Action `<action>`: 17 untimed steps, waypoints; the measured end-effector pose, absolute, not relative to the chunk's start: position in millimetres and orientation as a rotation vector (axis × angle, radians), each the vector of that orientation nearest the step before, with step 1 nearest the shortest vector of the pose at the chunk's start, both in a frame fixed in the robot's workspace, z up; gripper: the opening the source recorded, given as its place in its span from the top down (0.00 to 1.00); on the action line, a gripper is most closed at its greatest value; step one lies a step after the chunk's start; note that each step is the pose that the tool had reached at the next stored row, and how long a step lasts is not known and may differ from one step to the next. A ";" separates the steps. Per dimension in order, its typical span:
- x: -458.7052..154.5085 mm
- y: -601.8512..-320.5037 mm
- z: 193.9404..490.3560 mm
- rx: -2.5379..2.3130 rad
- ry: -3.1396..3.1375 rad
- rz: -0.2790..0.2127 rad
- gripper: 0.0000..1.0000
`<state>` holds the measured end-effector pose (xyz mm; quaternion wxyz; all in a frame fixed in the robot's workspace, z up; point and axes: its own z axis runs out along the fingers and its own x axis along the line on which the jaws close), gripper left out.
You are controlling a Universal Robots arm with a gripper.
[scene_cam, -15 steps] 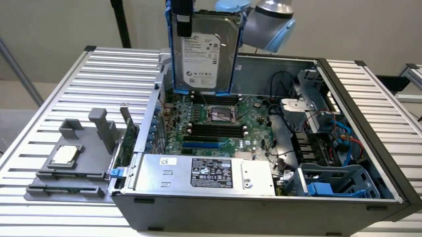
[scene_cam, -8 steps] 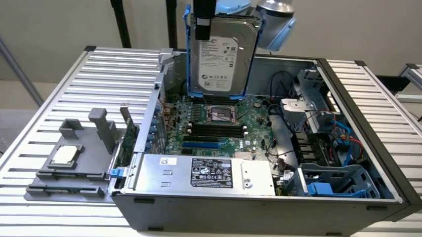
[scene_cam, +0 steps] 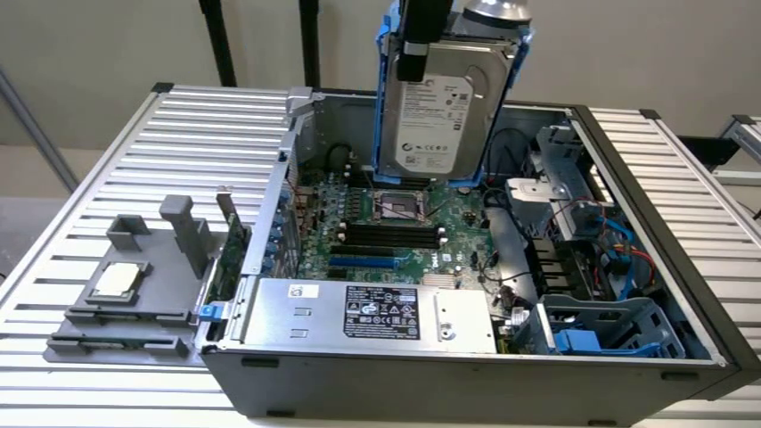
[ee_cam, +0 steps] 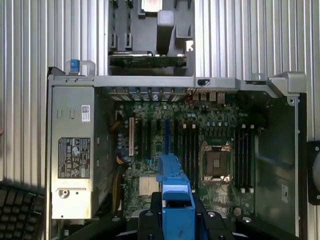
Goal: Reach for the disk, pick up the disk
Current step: 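Pick up the disk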
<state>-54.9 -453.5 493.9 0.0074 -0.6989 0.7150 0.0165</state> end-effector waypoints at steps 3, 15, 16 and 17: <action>-41.2 -457.7 493.7 -2.186 2.236 0.051 0.67; 12.3 -477.2 493.2 -2.186 2.236 0.052 0.67; 16.2 -479.3 493.2 -2.186 2.236 0.052 0.67; 20.0 -481.5 493.3 -2.186 2.236 0.052 0.67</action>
